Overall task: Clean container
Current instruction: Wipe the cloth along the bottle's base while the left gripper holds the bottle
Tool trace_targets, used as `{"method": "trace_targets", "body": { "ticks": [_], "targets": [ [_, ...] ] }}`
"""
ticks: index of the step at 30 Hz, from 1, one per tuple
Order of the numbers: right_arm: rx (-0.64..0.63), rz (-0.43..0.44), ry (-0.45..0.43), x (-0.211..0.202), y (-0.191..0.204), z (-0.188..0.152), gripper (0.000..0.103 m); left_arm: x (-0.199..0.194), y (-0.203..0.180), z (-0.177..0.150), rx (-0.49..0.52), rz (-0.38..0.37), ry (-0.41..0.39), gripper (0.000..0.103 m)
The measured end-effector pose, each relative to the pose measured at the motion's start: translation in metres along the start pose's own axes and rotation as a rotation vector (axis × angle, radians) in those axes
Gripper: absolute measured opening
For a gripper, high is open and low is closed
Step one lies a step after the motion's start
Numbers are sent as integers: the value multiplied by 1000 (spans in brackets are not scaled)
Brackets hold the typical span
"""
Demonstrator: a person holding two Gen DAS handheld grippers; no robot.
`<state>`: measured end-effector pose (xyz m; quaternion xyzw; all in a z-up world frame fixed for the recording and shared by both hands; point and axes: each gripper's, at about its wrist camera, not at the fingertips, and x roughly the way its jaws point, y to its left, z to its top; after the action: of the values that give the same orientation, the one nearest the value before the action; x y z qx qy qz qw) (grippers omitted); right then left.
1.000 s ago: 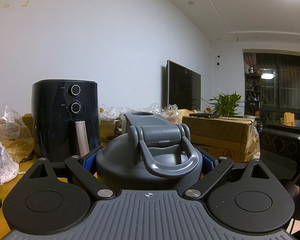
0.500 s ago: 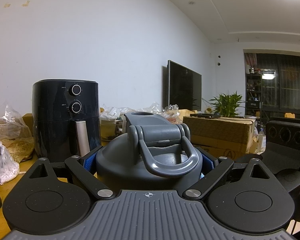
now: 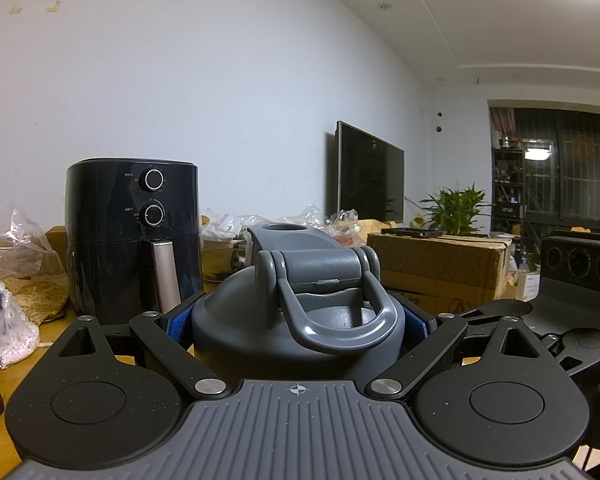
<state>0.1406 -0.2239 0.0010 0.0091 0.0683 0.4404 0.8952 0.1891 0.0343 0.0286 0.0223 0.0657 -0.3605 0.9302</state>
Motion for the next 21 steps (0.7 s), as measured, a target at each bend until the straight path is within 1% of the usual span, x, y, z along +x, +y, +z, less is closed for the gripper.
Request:
{"method": "trace_targets", "body": {
  "ticks": [21],
  "targets": [
    [7, -4, -30, -8, -4, -8, 21, 0, -1, 1, 14, -1, 2, 95]
  ]
}}
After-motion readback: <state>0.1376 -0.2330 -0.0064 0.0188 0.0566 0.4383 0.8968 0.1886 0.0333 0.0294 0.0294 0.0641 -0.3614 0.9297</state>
